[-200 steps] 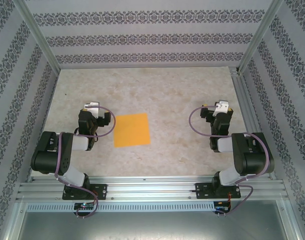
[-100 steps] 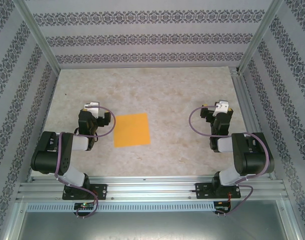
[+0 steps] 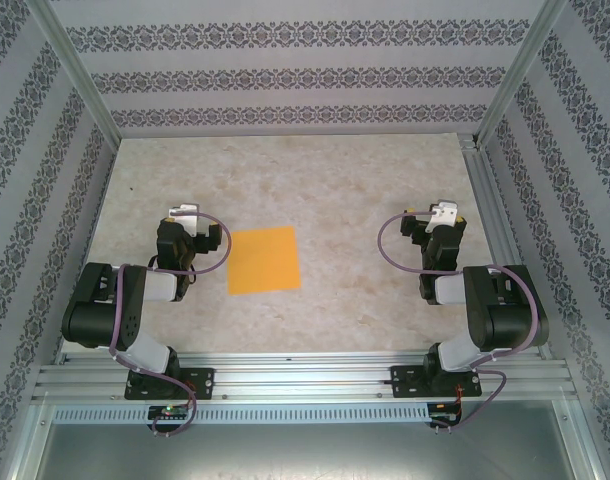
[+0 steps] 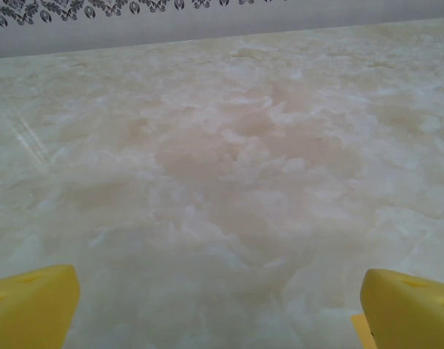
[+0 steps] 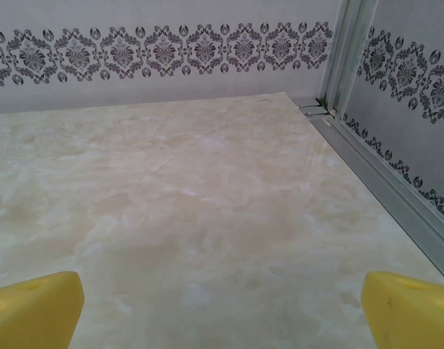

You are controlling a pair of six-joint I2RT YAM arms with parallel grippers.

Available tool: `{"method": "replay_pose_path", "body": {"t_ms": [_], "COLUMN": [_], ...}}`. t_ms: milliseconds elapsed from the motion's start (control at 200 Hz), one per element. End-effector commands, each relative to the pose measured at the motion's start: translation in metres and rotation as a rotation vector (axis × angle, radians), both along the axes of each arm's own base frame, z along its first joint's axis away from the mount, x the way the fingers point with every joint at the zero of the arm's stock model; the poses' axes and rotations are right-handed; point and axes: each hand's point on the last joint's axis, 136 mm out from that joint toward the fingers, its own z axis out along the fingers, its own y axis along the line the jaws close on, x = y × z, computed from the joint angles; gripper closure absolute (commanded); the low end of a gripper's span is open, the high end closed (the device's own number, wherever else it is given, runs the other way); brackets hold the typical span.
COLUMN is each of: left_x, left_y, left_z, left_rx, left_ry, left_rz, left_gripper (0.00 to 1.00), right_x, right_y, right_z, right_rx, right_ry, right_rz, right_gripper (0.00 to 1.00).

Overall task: Fold a paper plane with a square sheet of paper (pick it up from the middle)
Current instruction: Move the square sheet of paper to the center of the table.

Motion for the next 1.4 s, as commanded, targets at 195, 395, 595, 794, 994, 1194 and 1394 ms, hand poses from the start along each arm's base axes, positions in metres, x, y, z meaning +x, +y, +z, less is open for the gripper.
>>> {"method": "replay_pose_path", "body": {"t_ms": [195,395,595,794,994,1194,1394], "left_x": [0.005,-0.001,-0.023,-0.048,-0.041,-0.034,-0.048], "left_y": [0.002,0.004,0.022,0.059,0.023,-0.02,0.008], "left_z": [0.015,0.031,0.07,0.083,0.072,0.062,0.048], "left_rx": [-0.003,-0.01,-0.092,-0.246,-0.438,-0.566,-0.477], "left_ry": [-0.05,-0.074,-0.105,0.078,0.223,0.336,0.393], "left_rz": [-0.004,0.009,0.113,0.425,0.315,0.121,0.293], "left_gripper": [0.0,0.0,0.0,0.0,0.0,0.0,0.0], "right_x": [0.003,-0.002,-0.013,-0.013,-0.002,-0.006,-0.019], "right_y": [0.001,0.024,0.019,0.052,0.169,0.266,0.342], "right_z": [0.009,0.017,0.051,0.076,0.074,0.047,0.005], "right_rx": [0.011,-0.022,0.038,0.442,0.789,0.597,0.248], "right_ry": [-0.037,-0.066,0.01,0.251,0.407,0.623,0.842], "right_rz": [-0.001,0.117,0.036,0.119,0.507,0.6,0.613], "right_gripper": [0.02,0.02,0.02,0.02,0.03,0.05,0.06]}}
